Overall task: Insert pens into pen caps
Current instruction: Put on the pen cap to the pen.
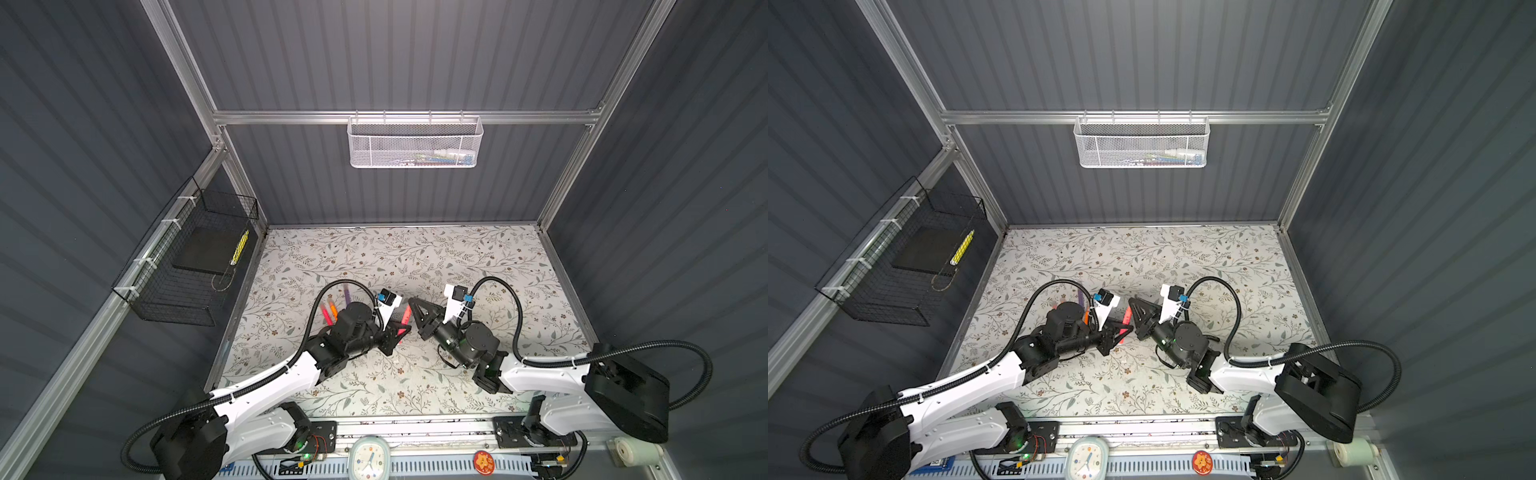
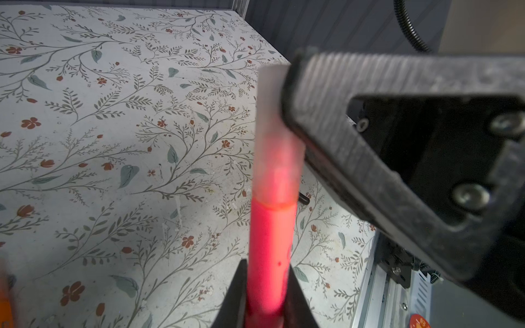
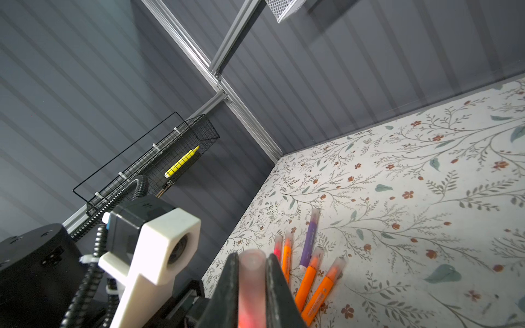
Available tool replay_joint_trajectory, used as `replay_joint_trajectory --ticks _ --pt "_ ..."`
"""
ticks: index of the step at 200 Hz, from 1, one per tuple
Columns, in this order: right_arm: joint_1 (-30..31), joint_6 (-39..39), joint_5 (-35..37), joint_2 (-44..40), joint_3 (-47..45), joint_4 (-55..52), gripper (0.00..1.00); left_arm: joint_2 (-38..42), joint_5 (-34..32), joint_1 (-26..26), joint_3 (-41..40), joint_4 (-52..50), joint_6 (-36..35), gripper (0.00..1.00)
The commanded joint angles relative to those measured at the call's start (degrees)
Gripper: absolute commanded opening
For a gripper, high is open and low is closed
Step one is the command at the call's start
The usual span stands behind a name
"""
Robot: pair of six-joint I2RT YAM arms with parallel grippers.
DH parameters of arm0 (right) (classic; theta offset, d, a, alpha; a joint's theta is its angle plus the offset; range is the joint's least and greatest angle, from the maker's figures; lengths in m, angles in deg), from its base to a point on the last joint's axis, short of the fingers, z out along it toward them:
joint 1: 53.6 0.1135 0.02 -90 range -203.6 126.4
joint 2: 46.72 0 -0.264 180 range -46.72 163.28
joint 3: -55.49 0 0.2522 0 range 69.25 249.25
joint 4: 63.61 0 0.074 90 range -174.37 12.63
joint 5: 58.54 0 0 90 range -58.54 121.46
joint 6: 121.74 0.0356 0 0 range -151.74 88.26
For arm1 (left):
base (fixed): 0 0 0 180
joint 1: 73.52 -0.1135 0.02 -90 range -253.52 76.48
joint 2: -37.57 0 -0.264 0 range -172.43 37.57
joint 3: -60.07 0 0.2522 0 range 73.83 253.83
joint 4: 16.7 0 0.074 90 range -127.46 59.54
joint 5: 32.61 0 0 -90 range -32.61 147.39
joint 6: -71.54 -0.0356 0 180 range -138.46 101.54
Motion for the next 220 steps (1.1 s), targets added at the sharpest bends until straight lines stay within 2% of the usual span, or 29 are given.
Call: replay_joint_trajectory --ticks 1,37,105,128,147,176,194,210,220 --pt "6.98 -0.91 -13.96 2.51 -1.77 -5.44 0.00 1.84 -13.35 -5.93 5.73 11.78 2.59 0.00" --pt "7.53 -1.00 -13.61 4.45 -1.84 -5.10 0.00 3.81 -17.79 -6.27 7.91 11.14 -0.64 0.00" --pt "9.41 -1.46 -10.88 5.83 -1.84 -6.01 0.00 7.83 -20.85 -6.45 12.07 10.60 -4.56 0.00" --pt "10.57 -0.93 -10.85 7.43 -1.52 -4.91 0.00 7.68 -20.29 -6.54 13.30 11.07 -4.96 0.00" --pt "10.79 -0.26 -8.20 8.06 -2.43 -3.17 0.00 6.99 -18.59 -6.62 13.88 11.13 -5.12 0.00" --pt "8.97 0.40 -3.13 1.69 -4.04 -9.36 0.00 6.60 -12.07 -6.55 11.88 10.79 -5.23 0.00" --pt "8.16 -2.55 0.41 -5.41 -5.45 -12.63 0.40 7.14 -7.53 -6.54 8.66 11.70 -4.19 0.00" --pt "7.39 -5.66 3.24 -13.07 -6.14 -16.44 0.54 7.24 -4.26 -6.45 5.50 12.08 -2.54 0.00" --pt "6.73 -7.25 4.25 -18.30 -6.17 -18.91 0.58 7.06 -1.20 -6.24 3.23 12.35 -1.67 0.00"
